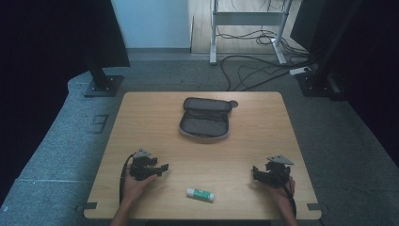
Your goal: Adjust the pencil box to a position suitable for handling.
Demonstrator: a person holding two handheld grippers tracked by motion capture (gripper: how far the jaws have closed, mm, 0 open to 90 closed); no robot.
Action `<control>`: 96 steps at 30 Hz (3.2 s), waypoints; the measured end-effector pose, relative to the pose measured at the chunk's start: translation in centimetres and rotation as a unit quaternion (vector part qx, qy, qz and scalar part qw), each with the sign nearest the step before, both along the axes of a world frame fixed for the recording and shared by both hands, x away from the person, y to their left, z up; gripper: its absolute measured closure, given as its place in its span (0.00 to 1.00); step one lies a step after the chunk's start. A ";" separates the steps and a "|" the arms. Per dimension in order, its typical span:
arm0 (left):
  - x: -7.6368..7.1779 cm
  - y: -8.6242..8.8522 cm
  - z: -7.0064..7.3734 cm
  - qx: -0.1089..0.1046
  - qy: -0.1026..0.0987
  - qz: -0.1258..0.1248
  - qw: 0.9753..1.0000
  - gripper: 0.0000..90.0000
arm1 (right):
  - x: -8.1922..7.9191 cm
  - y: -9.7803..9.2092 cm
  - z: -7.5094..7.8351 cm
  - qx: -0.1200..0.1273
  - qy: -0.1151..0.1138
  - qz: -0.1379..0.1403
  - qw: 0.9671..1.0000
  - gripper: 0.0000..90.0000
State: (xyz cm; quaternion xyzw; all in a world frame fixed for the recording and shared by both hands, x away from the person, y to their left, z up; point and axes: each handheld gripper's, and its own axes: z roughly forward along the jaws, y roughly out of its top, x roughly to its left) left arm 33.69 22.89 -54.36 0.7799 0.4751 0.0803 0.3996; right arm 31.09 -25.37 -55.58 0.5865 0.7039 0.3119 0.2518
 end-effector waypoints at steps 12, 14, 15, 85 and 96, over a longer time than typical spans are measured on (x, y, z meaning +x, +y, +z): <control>0.0 -0.1 0.0 0.001 -0.003 0.002 1.000 0.37 | -0.5 0.1 0.0 -0.001 -0.004 0.000 1.000 0.16; 0.1 -0.1 0.0 0.001 -0.003 0.002 1.000 0.37 | -0.5 0.1 0.0 0.000 -0.005 0.001 1.000 0.16; 0.1 -0.1 0.0 0.001 -0.002 0.002 1.000 0.37 | -0.6 0.1 0.1 0.000 -0.005 0.002 1.000 0.18; 5.0 -3.6 5.7 -0.020 -0.020 0.000 1.000 0.40 | 4.6 7.1 6.4 0.041 -0.064 0.097 0.992 0.39; 6.7 -4.0 6.0 -0.035 -0.014 0.013 0.999 0.42 | 6.3 8.1 7.0 0.045 -0.062 0.100 0.992 0.41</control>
